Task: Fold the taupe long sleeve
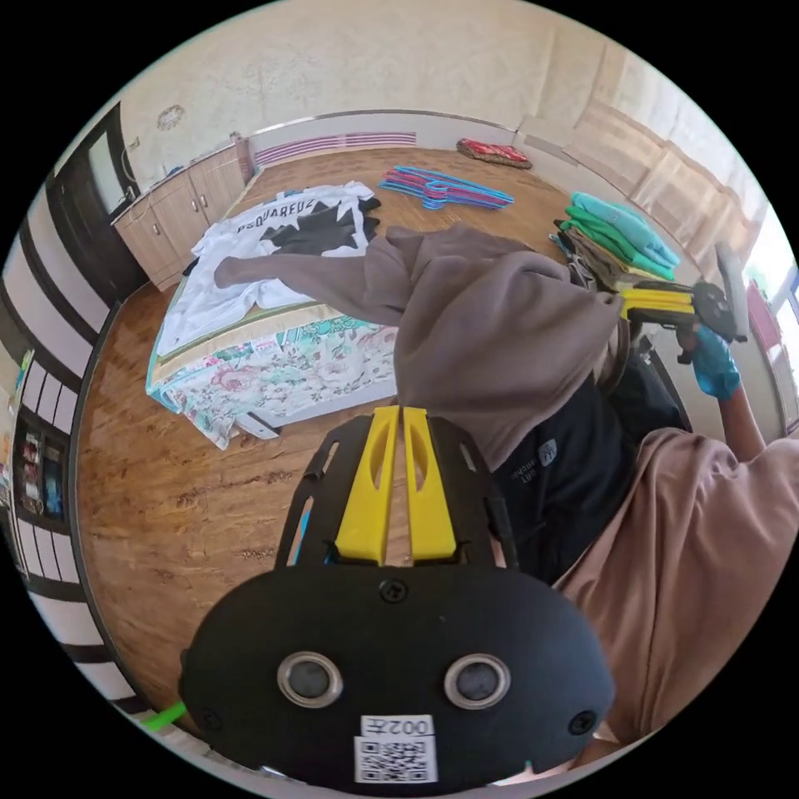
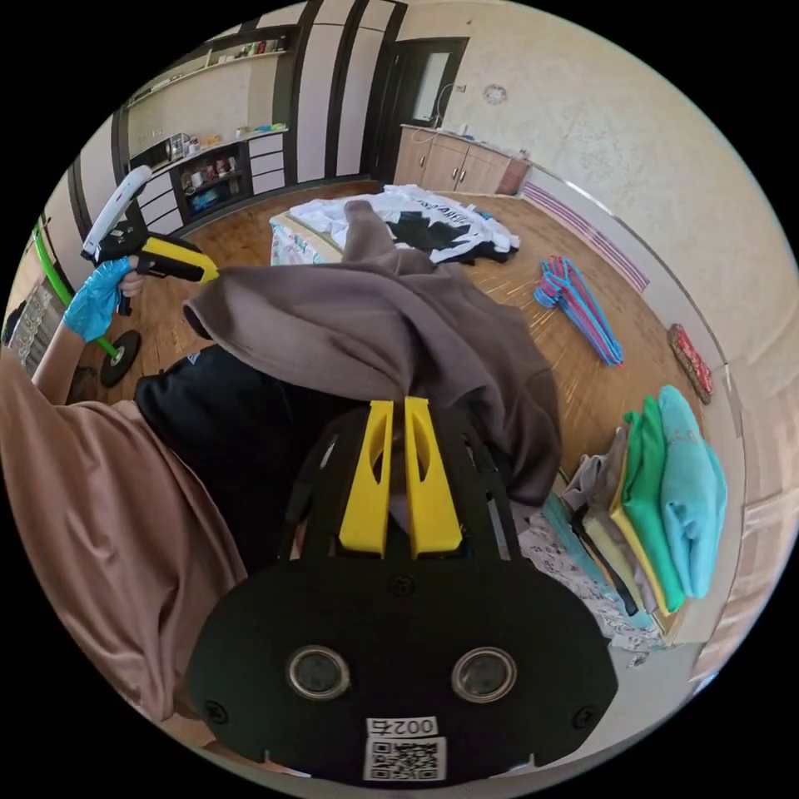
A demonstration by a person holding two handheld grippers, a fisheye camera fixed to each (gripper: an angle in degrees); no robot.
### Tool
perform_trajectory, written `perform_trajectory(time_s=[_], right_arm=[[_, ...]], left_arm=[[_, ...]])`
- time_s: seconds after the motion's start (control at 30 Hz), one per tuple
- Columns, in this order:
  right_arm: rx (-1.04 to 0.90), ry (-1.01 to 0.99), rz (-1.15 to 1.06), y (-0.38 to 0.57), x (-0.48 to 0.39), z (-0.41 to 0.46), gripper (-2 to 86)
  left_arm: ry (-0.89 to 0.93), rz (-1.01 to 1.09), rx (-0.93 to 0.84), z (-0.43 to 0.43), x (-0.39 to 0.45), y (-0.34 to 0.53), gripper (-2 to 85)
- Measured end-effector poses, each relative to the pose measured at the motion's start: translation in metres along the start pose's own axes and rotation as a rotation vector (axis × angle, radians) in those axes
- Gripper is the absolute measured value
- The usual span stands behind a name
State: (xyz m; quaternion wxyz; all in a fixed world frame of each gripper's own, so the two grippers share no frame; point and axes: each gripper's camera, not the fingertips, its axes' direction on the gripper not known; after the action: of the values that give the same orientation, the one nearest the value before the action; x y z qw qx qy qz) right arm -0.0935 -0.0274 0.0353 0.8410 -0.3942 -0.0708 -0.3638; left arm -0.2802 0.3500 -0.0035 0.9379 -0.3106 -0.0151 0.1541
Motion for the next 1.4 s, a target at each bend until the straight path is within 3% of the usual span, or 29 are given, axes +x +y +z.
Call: perform_trajectory(time_s=[0.2, 0.3, 0.37, 0.57, 0.77, 1.13, 1.4], right_arm=[[0.147, 0.211, 0.001, 0.015, 0.01, -0.097, -0.8], [0.111, 0.26, -0.059, 0.021, 0.002, -0.13, -0.8], [0.051, 0.192, -0.111, 0.029, -0.008, -0.137, -0.8], [-0.128, -0.02, -0.119, 0.055, -0.023, -0.081, 0.3], [-0.189, -0.202, -0.068, 0.069, 0.001, -0.053, 6.4], [-0.024, -0.162, 0.083, 0.052, 0.039, -0.058, 5.6], [-0.226, -0.083, 0.146, 0.037, 0.019, 0.023, 4.8]], left_arm=[[0.056, 0.215, 0.109, -0.045, 0.036, -0.026, -1.0], [0.08, 0.311, 0.128, -0.062, 0.051, -0.038, -1.0], [0.052, 0.373, 0.061, -0.061, 0.062, -0.045, -1.0], [0.043, 0.328, -0.111, -0.032, 0.061, -0.043, -0.9], [-0.028, 0.245, -0.153, -0.037, 0.054, -0.053, -1.0], [0.077, 0.214, 0.001, -0.025, 0.088, -0.122, -1.6], [0.098, 0.196, -0.121, 0.042, 0.13, -0.158, -1.1]])
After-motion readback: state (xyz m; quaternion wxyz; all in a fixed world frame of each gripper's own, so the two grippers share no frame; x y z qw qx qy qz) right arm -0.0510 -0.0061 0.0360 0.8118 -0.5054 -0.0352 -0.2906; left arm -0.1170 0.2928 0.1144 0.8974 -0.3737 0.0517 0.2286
